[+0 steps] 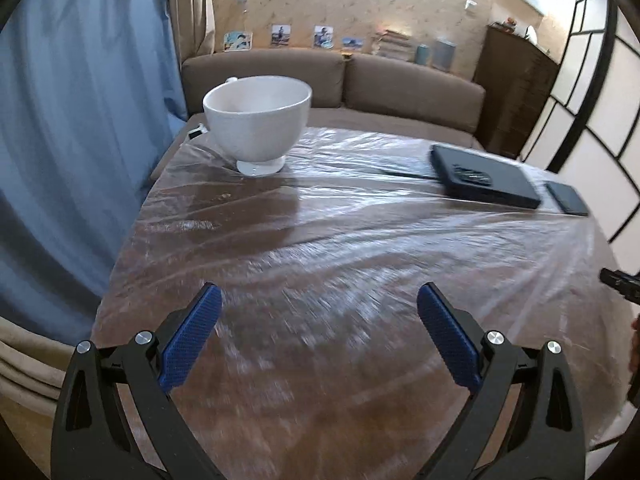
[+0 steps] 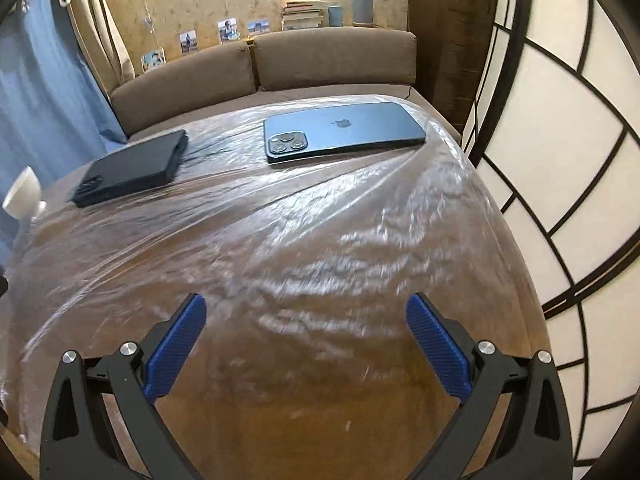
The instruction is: Collect trash
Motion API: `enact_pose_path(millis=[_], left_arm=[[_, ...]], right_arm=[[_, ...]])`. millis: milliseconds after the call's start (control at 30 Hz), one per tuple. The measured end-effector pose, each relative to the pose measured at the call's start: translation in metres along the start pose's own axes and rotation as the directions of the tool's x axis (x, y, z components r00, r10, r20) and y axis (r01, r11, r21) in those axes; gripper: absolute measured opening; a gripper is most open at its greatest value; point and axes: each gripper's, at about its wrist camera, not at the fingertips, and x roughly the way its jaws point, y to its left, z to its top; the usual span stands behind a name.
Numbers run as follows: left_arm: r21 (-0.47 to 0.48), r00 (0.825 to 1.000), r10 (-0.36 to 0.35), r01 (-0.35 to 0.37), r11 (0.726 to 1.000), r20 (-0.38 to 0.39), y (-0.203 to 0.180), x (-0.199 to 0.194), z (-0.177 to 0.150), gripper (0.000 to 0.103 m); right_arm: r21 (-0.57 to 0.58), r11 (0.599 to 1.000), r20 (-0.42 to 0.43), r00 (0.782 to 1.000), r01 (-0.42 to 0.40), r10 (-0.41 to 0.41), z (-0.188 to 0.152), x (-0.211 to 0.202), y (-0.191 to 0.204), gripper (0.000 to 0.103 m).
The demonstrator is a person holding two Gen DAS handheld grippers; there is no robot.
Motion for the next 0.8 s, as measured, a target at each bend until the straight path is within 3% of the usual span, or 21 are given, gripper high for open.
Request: enact_pose_path(millis=[200, 333, 800], left_arm=[[-0.034, 0.998, 0.016, -0.019, 0.999, -0.064, 0.011, 0.026, 0.004, 0.099], [0.017, 0.993, 0.073, -0.072, 0.997, -0.090, 0.005, 0.030, 0.003, 0.102], [0.023, 0.994, 0.062, -0.060, 0.998, -0.089, 0.000, 0.030, 0.003, 0.102]], right_arm=[[-0.005, 1.000, -0.008, 1.000, 0.027, -0.027, 0.016, 0.023, -0.003, 0.099], [-0.034, 0.999, 0.021, 0.999, 0.039, -0.039, 0.015, 0.029, -0.002, 0.099], [-0.026, 0.999, 0.021, 0.999, 0.043, -0.042, 0.012, 0.028, -0.001, 0.099]])
